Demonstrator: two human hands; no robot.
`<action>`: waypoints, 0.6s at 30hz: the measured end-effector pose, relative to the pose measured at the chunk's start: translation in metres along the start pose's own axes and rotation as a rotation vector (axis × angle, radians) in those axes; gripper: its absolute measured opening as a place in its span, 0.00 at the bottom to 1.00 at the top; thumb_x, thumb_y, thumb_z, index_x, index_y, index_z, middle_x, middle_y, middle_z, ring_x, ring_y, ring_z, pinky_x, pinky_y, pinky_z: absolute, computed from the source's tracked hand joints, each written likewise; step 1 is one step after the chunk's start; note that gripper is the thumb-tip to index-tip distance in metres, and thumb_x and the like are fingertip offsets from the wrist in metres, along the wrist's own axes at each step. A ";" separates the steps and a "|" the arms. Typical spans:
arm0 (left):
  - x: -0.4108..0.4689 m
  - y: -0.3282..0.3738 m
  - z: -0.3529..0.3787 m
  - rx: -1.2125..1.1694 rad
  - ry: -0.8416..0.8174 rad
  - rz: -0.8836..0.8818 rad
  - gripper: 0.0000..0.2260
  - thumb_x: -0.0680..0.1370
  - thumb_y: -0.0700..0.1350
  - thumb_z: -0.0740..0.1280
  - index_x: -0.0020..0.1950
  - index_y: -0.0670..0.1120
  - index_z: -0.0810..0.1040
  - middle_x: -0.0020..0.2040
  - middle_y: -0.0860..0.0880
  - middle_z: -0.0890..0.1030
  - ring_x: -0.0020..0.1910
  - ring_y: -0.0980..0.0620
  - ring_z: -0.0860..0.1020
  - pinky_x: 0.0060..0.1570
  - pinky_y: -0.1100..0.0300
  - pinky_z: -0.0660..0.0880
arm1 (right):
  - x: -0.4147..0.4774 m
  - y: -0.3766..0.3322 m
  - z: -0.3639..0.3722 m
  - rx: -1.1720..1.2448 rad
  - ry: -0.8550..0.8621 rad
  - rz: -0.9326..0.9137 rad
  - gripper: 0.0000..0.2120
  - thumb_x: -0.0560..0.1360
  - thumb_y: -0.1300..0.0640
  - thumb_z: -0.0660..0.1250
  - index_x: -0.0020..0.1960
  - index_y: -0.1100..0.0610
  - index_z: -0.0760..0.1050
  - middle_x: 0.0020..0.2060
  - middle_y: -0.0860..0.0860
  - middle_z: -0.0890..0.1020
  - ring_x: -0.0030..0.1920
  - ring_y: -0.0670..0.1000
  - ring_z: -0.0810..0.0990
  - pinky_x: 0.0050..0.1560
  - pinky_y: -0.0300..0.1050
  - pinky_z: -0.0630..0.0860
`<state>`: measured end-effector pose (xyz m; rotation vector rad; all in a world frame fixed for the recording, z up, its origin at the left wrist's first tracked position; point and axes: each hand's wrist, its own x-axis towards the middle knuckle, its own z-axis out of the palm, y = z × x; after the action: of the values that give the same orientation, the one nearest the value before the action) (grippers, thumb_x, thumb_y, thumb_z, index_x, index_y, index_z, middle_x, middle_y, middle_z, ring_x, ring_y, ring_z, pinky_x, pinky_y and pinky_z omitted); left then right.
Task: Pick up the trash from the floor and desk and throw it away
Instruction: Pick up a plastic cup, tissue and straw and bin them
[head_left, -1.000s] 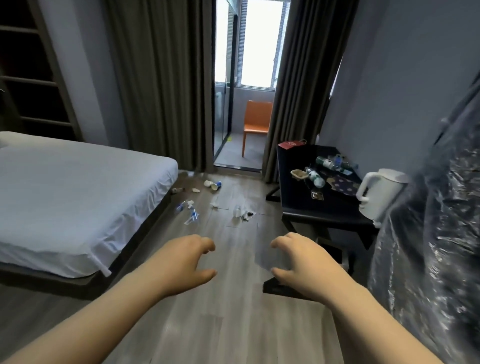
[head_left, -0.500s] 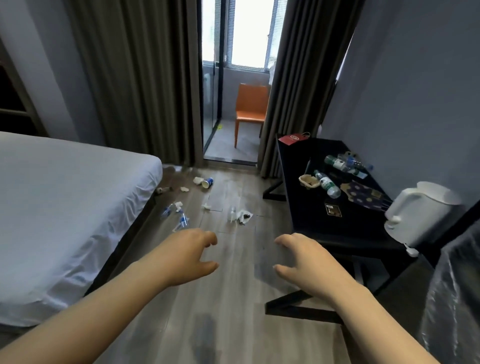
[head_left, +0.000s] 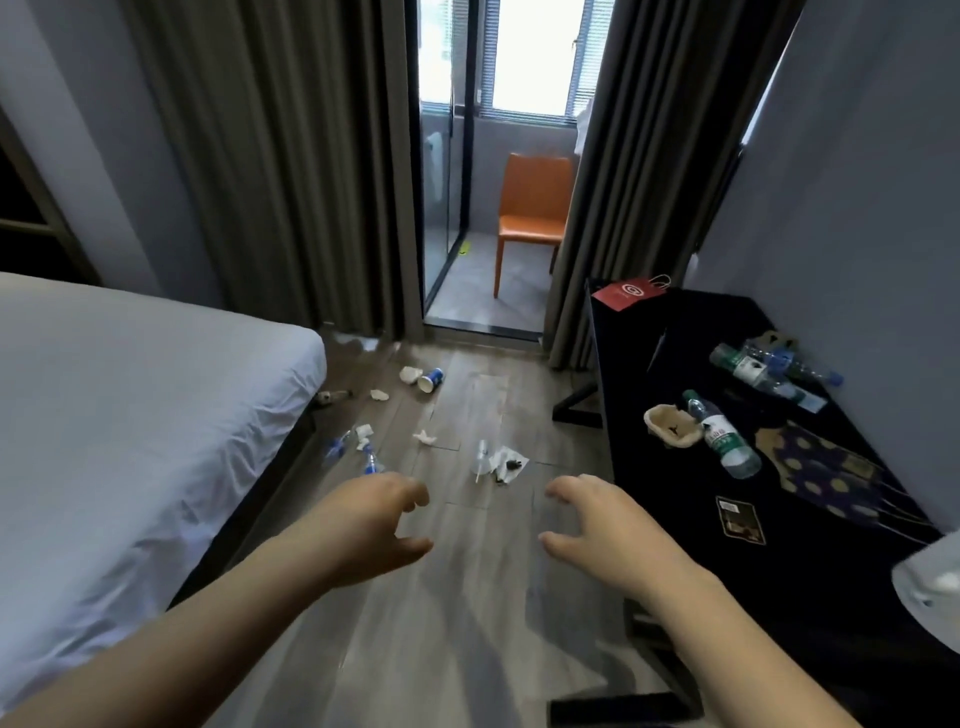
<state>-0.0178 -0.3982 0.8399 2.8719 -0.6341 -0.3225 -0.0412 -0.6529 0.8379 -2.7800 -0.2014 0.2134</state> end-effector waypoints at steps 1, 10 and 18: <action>0.014 -0.005 0.000 0.004 -0.002 0.006 0.20 0.74 0.59 0.67 0.63 0.54 0.72 0.59 0.56 0.77 0.56 0.57 0.75 0.57 0.61 0.73 | 0.014 0.004 0.000 0.003 -0.016 0.003 0.25 0.72 0.45 0.68 0.67 0.51 0.70 0.60 0.49 0.75 0.62 0.49 0.74 0.61 0.43 0.71; 0.164 -0.080 -0.005 -0.049 -0.050 0.036 0.20 0.74 0.59 0.66 0.63 0.53 0.72 0.59 0.55 0.77 0.57 0.57 0.75 0.56 0.61 0.73 | 0.158 0.031 0.010 0.029 -0.103 0.115 0.26 0.73 0.45 0.68 0.68 0.49 0.69 0.61 0.47 0.73 0.62 0.47 0.73 0.61 0.42 0.70; 0.292 -0.177 -0.035 -0.052 -0.135 0.050 0.21 0.75 0.58 0.66 0.65 0.52 0.72 0.62 0.53 0.76 0.60 0.55 0.74 0.59 0.59 0.72 | 0.299 0.027 0.013 0.097 -0.145 0.286 0.24 0.73 0.45 0.68 0.66 0.50 0.71 0.58 0.47 0.75 0.59 0.47 0.74 0.56 0.39 0.70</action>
<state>0.3192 -0.3621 0.7836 2.7975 -0.7081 -0.5203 0.2526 -0.6247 0.7791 -2.6882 0.1697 0.4823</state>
